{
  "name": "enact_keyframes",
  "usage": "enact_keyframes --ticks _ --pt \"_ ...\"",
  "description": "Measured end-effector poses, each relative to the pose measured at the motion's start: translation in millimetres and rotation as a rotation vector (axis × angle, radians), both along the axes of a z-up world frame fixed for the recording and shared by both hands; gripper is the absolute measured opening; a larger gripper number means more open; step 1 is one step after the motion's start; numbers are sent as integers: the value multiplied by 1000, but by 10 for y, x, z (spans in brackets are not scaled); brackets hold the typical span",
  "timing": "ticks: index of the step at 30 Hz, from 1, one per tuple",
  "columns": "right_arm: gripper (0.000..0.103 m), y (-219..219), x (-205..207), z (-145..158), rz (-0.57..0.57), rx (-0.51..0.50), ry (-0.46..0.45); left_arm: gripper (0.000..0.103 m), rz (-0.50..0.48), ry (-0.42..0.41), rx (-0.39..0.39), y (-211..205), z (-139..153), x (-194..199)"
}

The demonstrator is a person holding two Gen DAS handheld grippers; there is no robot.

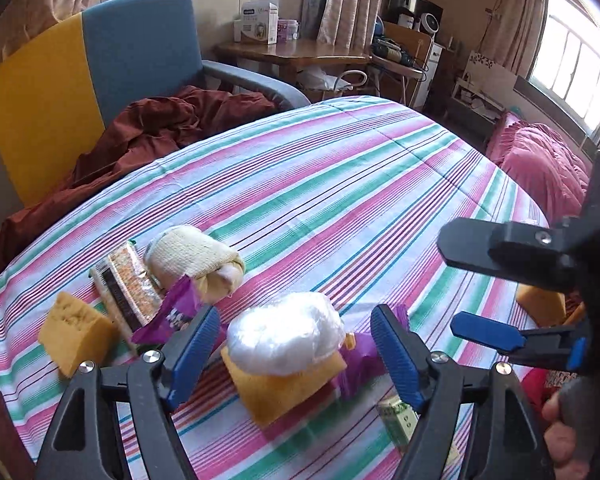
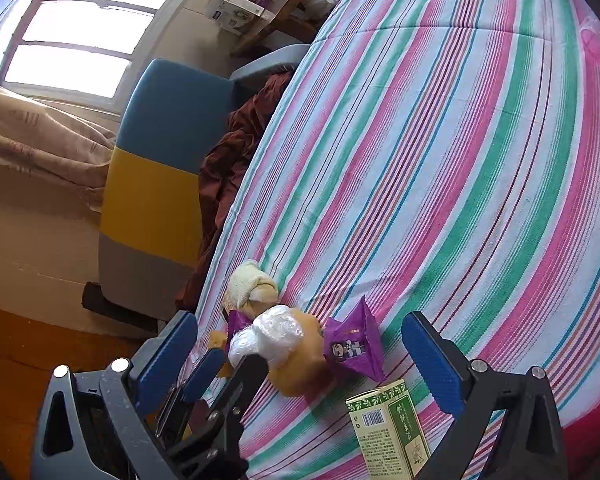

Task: Organize objects
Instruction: 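Grasp the white plastic-wrapped ball with left tool while right tool approaches a purple packet, then lift the wrapped ball with left tool while right tool grasps the purple packet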

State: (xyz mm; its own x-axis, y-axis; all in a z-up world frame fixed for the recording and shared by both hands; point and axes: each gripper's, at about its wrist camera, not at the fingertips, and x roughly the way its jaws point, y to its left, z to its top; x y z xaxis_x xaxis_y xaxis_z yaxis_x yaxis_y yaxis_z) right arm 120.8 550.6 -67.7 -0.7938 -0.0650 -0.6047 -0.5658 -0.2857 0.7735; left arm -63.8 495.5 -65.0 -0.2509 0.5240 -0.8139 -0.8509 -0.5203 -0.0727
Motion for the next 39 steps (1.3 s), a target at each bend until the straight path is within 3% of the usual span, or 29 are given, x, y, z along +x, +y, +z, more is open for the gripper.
enact_keyframes --ticks 1,2,6,12,19,22,24,26,36,39 --pt "103 -1 -7 -2 3 0 -1 67 3 -6 -16 40 -61 -25" --pt "103 -3 -14 -6 5 0 -4 47 3 -27 -31 66 -126 -56" --pt "103 19 -8 -40 -5 -6 -18 41 22 -49 48 -142 -86 -25" --pt "103 5 -89 -107 23 15 -103 41 91 -78 162 -830 108 126" --pt "101 -92 -229 -110 106 124 -219 41 107 -8 88 -1454 -27 482" --pt "89 -136 -280 -119 147 170 -264 41 112 18 37 -1624 -205 606" --pt "79 -172 -319 -132 176 199 -299 41 125 -12 23 -1714 -332 647" --pt "76 -212 -374 -154 208 225 -335 40 131 -42 35 -1786 -440 670" --pt "44 -398 -607 -261 325 415 -548 37 119 -4 63 -1825 -503 735" --pt "43 -397 -600 -271 331 428 -561 37 111 -7 77 -1867 -507 735"
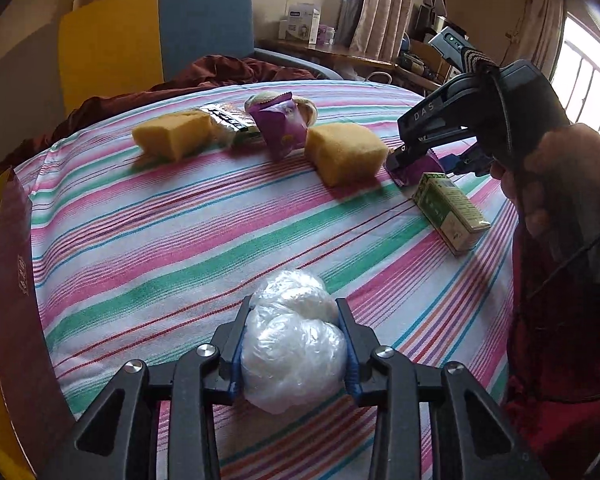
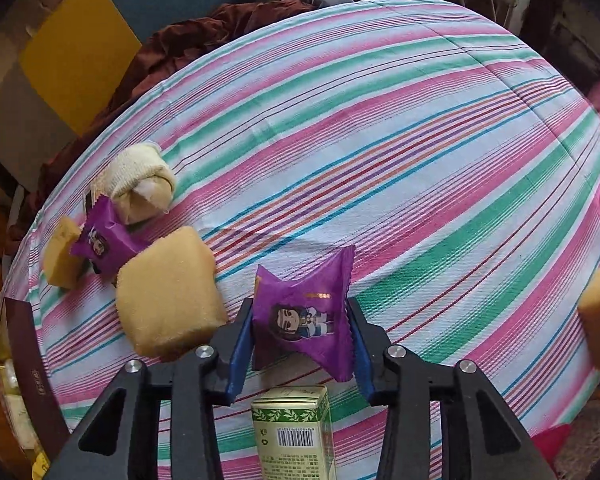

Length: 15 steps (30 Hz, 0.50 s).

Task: Organize objects
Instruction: 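Lift the wrapped ball with left tool while right tool grasps the purple packet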

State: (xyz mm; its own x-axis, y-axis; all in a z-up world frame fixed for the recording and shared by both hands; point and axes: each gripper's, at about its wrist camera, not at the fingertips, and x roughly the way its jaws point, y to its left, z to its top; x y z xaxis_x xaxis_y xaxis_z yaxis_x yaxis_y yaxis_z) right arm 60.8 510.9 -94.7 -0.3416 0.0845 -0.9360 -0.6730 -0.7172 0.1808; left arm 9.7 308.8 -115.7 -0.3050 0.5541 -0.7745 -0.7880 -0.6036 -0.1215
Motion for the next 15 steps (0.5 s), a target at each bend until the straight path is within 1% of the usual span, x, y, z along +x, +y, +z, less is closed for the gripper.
enact_keyframes --ticks 5,9,15 --pt "44 -3 18 -26 9 18 -18 37 -4 18 15 -70 -3 51" --pt "44 -66 4 -35 42 74 -53 37 0 18 28 -102 -2 61" --pt "44 -61 62 -47 53 96 -58 37 -4 27 39 -125 -15 68"
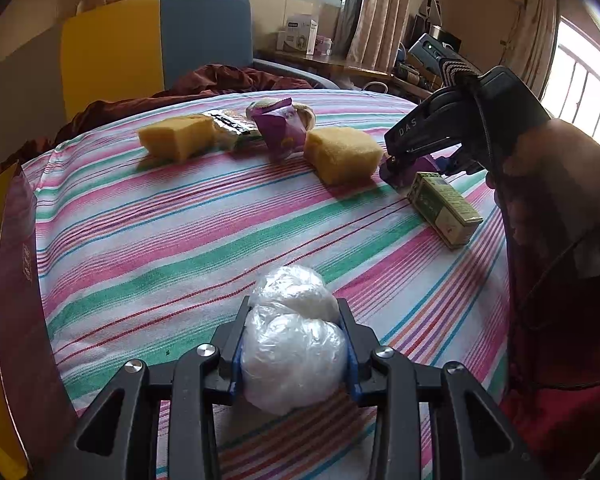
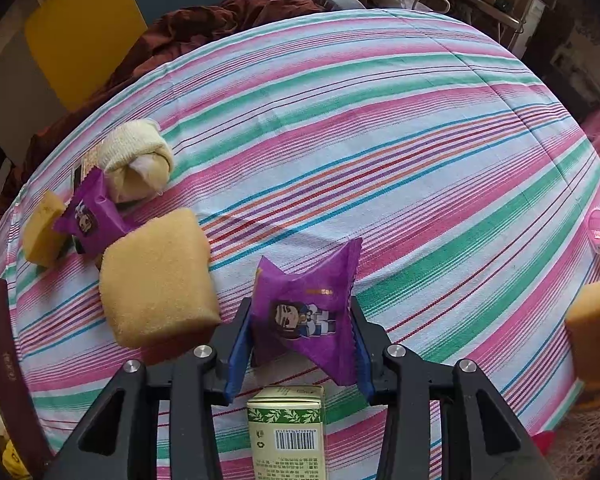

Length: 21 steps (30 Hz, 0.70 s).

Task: Organize objects
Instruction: 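Lift the wrapped ball with left tool while right tool grasps the purple packet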

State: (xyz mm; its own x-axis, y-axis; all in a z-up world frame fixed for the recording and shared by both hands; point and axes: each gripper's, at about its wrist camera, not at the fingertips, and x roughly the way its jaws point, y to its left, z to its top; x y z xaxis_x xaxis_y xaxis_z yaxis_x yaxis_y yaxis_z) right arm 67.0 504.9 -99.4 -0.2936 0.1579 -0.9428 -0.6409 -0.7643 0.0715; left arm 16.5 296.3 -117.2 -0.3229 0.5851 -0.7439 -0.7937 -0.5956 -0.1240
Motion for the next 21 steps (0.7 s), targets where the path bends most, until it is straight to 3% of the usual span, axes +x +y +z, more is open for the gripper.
enact_keyframes --ticks 7,21 --pt "42 7 63 10 16 33 -16 37 -18 56 -7 -14 -13 73" --pt "43 -41 246 -50 63 97 -51 37 -24 90 -15 -19 -17 123"
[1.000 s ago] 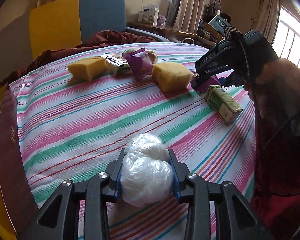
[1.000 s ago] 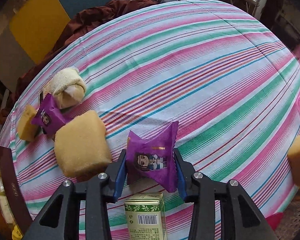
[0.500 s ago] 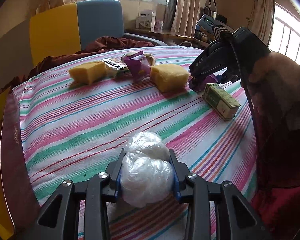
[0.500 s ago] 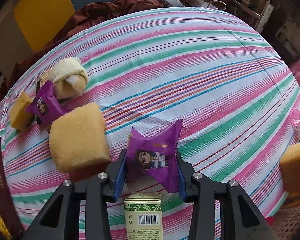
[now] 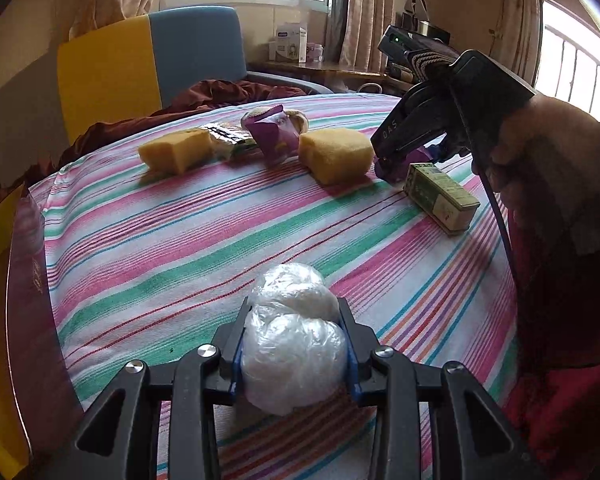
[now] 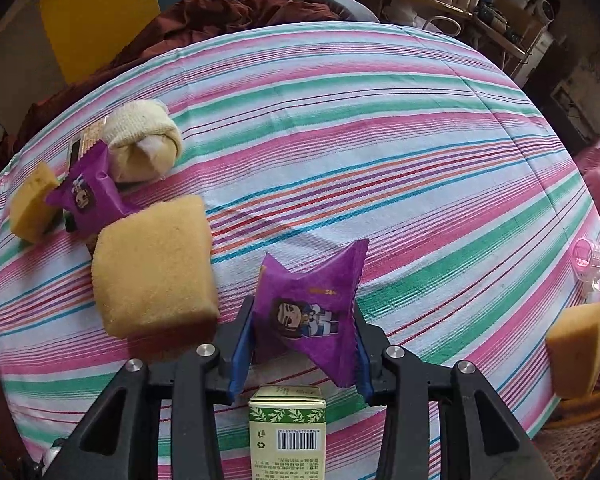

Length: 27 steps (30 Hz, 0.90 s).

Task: Organize objects
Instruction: 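Lift the wrapped ball with left tool while right tool grasps the purple packet, then carry the wrapped ball into the gold tray and open left tool while right tool holds the packet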

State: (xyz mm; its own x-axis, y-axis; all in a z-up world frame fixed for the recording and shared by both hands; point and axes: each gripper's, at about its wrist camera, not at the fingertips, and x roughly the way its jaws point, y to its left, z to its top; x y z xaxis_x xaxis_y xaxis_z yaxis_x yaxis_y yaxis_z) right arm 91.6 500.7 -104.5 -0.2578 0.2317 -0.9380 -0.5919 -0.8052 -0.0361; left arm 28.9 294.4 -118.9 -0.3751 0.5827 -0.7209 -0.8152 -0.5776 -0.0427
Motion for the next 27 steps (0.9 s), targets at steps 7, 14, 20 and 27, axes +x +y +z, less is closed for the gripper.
enact_keyframes --ticks 7,14,20,27 --pt "43 34 124 3 7 12 -5 37 -1 13 -5 -5 1 17" --pt "42 98 253 17 7 14 -5 36 -2 3 -4 -7 7 11" --pt "42 82 248 60 8 15 -3 35 -27 -59 40 -129 360 72" --pt "42 165 44 47 9 18 -3 35 74 -10 201 -725 1268 -269"
